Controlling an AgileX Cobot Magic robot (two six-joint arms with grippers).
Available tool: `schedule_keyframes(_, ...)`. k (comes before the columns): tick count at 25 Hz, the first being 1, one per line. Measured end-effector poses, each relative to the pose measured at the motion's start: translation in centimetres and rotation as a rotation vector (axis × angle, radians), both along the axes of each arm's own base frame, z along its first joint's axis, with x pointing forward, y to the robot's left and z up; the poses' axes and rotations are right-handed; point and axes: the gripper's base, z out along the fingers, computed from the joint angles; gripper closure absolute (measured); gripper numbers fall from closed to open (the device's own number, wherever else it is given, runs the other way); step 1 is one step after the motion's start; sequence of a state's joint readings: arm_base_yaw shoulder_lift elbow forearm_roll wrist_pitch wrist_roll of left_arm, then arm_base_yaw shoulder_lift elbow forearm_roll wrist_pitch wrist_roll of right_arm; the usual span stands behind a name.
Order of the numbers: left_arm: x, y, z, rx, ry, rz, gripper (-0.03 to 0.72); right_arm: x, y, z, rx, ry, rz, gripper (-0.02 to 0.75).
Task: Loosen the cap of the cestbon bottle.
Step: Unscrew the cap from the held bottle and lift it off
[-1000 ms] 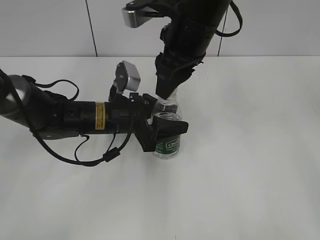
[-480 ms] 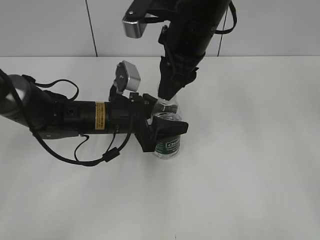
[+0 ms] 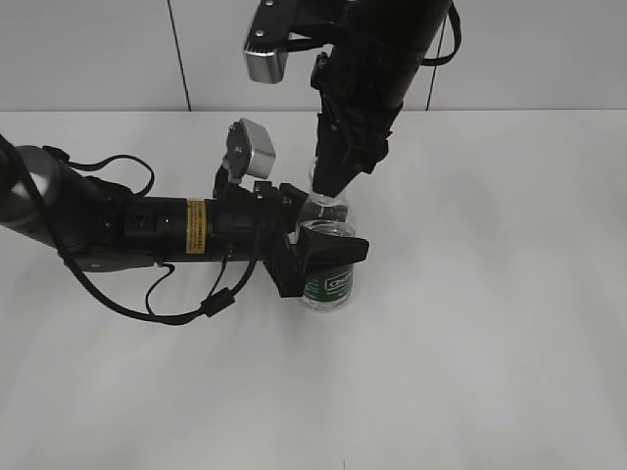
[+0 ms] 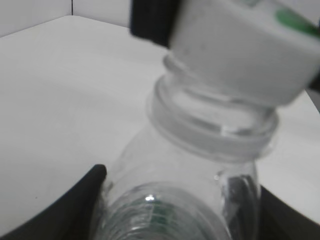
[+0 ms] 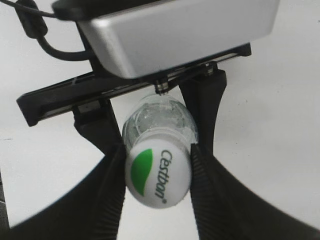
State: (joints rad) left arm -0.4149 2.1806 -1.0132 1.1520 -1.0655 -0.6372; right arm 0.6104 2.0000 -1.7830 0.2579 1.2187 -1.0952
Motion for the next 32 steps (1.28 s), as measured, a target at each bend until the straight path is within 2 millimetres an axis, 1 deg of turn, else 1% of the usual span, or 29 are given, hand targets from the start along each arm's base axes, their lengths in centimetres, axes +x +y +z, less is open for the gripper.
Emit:
schedule_keyframes(10, -0.1, 0.0, 0.0, 0.002, 0.000, -0.009, 0.255, -0.2, -0.1, 0.4, 0.002, -0.005, 0.003, 0.440)
schedule_keyframes(12, -0.1, 0.0, 0.0, 0.003, 0.001, -0.012, 0.255, -0.3, -0.2, 0.7, 0.004, -0.010, 0.004, 0.444)
schedule_keyframes(15, -0.1, 0.0, 0.0, 0.002, 0.002, -0.012, 0.255, -0.5, -0.4, 1.7, 0.015, -0.034, 0.005, 0.447)
schedule_keyframes(23, -0.1, 0.0, 0.0, 0.003, 0.002, -0.013, 0.255, -0.6, -0.6, 1.9, 0.010, -0.046, 0.013, 0.448)
schedule_keyframes(26, -0.1, 0.0, 0.0, 0.003, 0.002, -0.012, 0.255, -0.4, -0.6, 2.7, 0.013, -0.075, 0.006, 0.448)
schedule_keyframes(29, -0.1, 0.0, 0.0, 0.003, 0.002, -0.013, 0.255, 0.1, -0.8, 4.0, 0.022, -0.108, -0.067, 0.448)
schedule_keyframes(32, -0.1, 0.0, 0.0, 0.003, 0.002, -0.013, 0.255, 0.6, -1.4, 5.2, 0.021, -0.126, -0.212, 0.448)
